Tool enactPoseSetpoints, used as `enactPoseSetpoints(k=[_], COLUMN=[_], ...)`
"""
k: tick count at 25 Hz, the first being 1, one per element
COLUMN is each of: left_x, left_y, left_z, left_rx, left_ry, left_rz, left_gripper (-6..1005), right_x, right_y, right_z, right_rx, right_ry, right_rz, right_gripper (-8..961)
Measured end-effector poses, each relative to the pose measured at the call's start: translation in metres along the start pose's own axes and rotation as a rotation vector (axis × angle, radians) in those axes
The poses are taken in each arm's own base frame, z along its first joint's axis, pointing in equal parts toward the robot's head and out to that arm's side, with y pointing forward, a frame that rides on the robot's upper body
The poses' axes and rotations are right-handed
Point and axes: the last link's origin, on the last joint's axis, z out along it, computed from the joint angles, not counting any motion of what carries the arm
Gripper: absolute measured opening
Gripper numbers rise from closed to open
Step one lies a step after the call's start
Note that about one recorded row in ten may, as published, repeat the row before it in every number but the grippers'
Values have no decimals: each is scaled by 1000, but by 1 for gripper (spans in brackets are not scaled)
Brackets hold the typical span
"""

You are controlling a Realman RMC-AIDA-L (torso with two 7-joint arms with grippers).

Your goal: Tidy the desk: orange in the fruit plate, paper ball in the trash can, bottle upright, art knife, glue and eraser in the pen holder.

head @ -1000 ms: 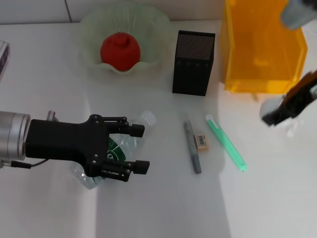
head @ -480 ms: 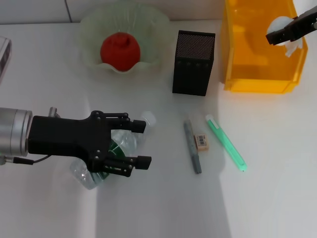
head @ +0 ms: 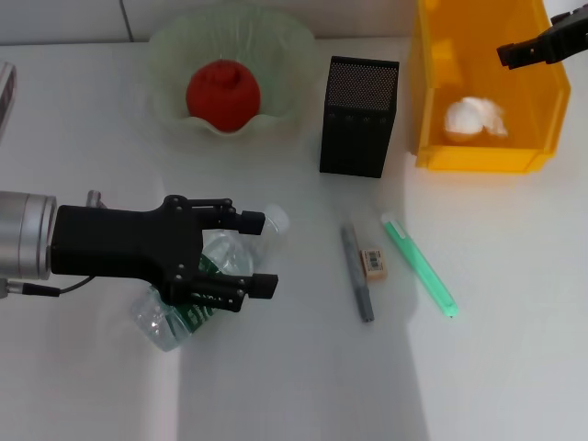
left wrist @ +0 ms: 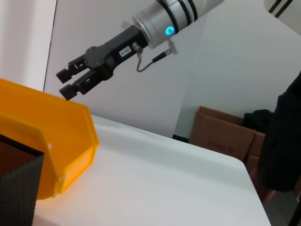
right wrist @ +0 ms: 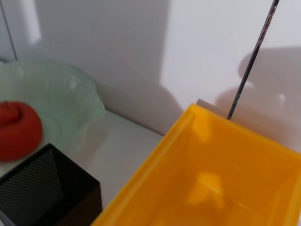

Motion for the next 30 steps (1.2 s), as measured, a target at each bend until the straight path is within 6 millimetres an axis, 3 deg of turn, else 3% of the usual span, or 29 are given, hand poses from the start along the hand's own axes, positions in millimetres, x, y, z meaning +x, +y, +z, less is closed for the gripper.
enactPoseSetpoints(k=[6, 8, 9, 11, 12, 13, 14, 15, 17, 18, 19, 21, 22, 30], left_x=[23, 27, 50, 60, 70, 70, 78, 78, 86, 86, 90, 92, 93, 83], left_y=[-17, -21, -31, -35, -37, -37, -39, -39, -41, -41, -43, -44, -45, -53], left_z=[-11, -13, -13, -8, 3, 3, 21, 21, 46, 46, 63, 67, 78, 92], left_rx=[111, 137, 210, 235, 248, 248, 261, 261, 293, 293, 328, 341, 365, 475], left_ry=[-87, -115, -223, -280, -350, -350, -430, -430, -515, -515, -555, -560, -570, -623], left_rz=[-49, -64, -109, -137, -170, -170, -196, -196, -203, -203, -200, -201, -207, -237], left_gripper=[842, 842, 842, 842, 842, 842, 842, 842, 842, 842, 842, 841, 841, 841], right_x=[25, 42, 50, 74, 96, 96, 118, 118, 149, 149, 156, 170, 182, 208], right_y=[14, 22, 27, 36, 45, 45, 47, 47, 50, 50, 51, 52, 53, 52], right_z=[-39, -53, -61, -70, -73, -73, -72, -72, -68, -68, -67, -65, -64, -65], right_rx=[-162, -253, -305, -421, -526, -526, -592, -592, -667, -667, -685, -715, -723, -684], right_ry=[-195, -242, -265, -289, -302, -302, -307, -307, -323, -323, -332, -355, -382, -443], right_rz=[11, -13, -33, -53, -59, -59, -51, -51, -12, -12, 2, 33, 52, 119], right_gripper=[843, 842, 842, 842, 842, 842, 843, 843, 843, 843, 843, 842, 842, 839])
